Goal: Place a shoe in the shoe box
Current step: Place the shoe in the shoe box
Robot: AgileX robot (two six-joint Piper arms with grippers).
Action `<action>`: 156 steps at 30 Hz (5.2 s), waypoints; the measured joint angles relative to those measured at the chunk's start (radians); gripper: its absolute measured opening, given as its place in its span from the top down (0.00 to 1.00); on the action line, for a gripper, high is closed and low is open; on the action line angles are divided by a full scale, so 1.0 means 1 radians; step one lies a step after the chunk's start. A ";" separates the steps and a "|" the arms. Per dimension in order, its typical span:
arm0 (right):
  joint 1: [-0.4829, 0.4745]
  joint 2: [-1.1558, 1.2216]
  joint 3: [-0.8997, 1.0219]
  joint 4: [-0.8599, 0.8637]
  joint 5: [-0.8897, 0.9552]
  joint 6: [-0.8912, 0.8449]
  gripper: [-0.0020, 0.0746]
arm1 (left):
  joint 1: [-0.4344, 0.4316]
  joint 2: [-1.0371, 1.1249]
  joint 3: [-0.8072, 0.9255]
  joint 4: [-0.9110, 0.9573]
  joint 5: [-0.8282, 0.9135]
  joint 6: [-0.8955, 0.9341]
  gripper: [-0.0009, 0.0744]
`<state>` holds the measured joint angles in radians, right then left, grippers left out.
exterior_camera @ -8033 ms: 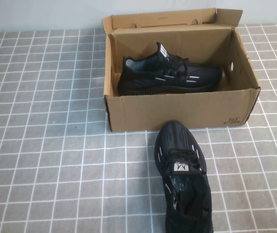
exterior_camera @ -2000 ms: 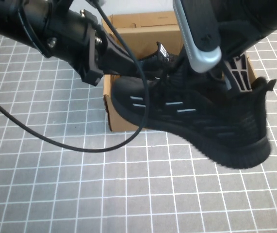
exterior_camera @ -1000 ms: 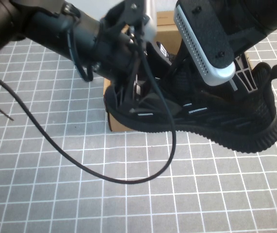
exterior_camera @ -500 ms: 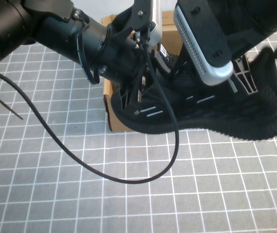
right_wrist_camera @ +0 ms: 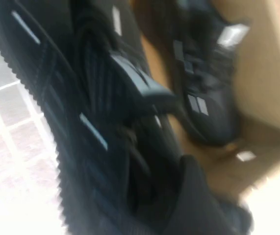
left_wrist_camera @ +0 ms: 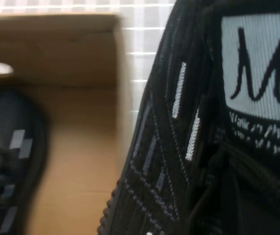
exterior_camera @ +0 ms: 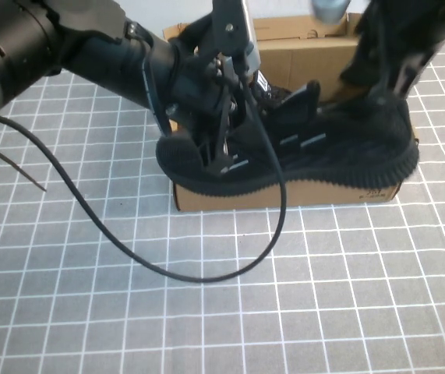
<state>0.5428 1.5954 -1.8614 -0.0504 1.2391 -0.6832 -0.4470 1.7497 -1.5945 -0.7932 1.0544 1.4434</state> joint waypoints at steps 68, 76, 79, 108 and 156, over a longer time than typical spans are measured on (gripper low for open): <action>-0.009 -0.694 0.709 -0.183 -0.011 0.650 0.99 | -0.009 0.533 -0.436 0.040 -0.208 0.077 0.96; -0.009 -0.694 0.709 -0.183 -0.018 0.651 0.99 | -0.009 0.551 -0.444 0.002 -0.216 0.000 0.96; -0.009 -0.694 0.709 -0.183 -0.025 0.651 0.99 | -0.009 0.552 -0.461 -0.001 -0.214 -0.047 0.96; -0.009 -0.694 0.711 -0.183 -0.031 0.651 0.99 | -0.010 0.561 -0.695 0.140 -0.019 -0.428 0.96; -0.009 -0.694 0.711 -0.177 -0.031 0.651 0.99 | -0.010 0.625 -0.794 0.108 0.054 -0.475 0.37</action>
<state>0.5342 0.9011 -1.1508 -0.2270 1.2079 -0.0319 -0.4569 2.3752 -2.3882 -0.6854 1.1084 0.9682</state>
